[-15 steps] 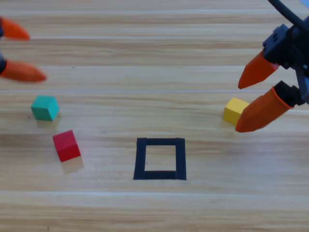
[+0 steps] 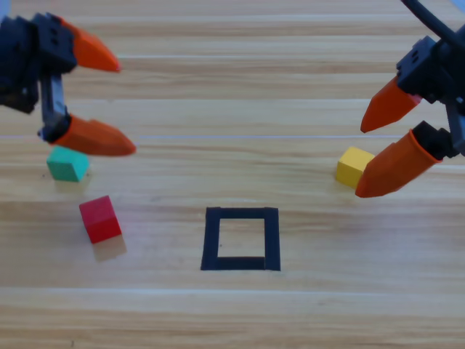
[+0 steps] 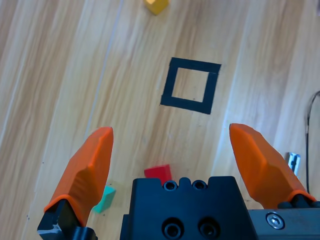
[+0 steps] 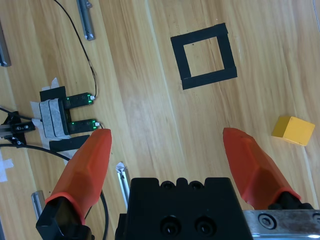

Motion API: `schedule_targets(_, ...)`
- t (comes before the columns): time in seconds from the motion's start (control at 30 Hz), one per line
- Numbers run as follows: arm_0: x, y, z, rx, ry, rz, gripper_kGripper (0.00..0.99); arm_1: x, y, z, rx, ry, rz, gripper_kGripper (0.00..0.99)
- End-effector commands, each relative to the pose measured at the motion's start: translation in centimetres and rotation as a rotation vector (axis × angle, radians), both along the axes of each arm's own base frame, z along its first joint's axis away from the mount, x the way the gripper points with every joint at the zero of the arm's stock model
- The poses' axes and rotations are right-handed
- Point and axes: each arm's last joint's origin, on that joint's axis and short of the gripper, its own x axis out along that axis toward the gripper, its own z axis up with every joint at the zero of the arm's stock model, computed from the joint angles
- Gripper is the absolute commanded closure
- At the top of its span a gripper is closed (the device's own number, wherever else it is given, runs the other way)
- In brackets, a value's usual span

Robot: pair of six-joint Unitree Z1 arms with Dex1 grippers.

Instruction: Stack the blocks in the rectangular block: red at the bottom, yellow in the middle, green on top

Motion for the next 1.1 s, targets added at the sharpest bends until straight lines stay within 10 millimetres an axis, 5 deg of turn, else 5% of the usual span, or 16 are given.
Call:
schedule_targets(0.03, -0.7, -1.7, -1.0, 0.023, 0.026, -0.048, 0.0, -0.7, -0.1, 0.0, -0.045, -0.05, -0.024, 0.01)
schedule_targets(0.37, -0.4, -1.7, -1.6, 0.049, 0.049, 0.002, 0.0, 5.9, 1.4, -5.1, -0.303, -0.132, -0.318, 0.007)
schedule_targets(0.5, 1.2, 0.4, -1.9, 0.082, 0.069, 0.172, 0.0, 8.3, 2.1, -7.8, -0.398, -0.139, -0.353, 0.007)
schedule_targets(0.63, 4.6, 3.2, -4.3, 0.167, 0.163, 0.326, 0.0, 10.9, 2.8, -10.2, -0.494, -0.178, -0.366, 0.008)
schedule_targets(0.83, 8.5, 3.4, -9.4, 0.333, 0.279, 0.401, 0.0, 13.9, 3.8, -13.5, -0.557, -0.128, -0.348, 0.008)
schedule_targets(1.1, 9.0, 3.2, -12.1, 0.394, 0.279, 0.365, 0.0, 15.3, 4.8, -16.0, -0.584, -0.106, -0.337, 0.008)
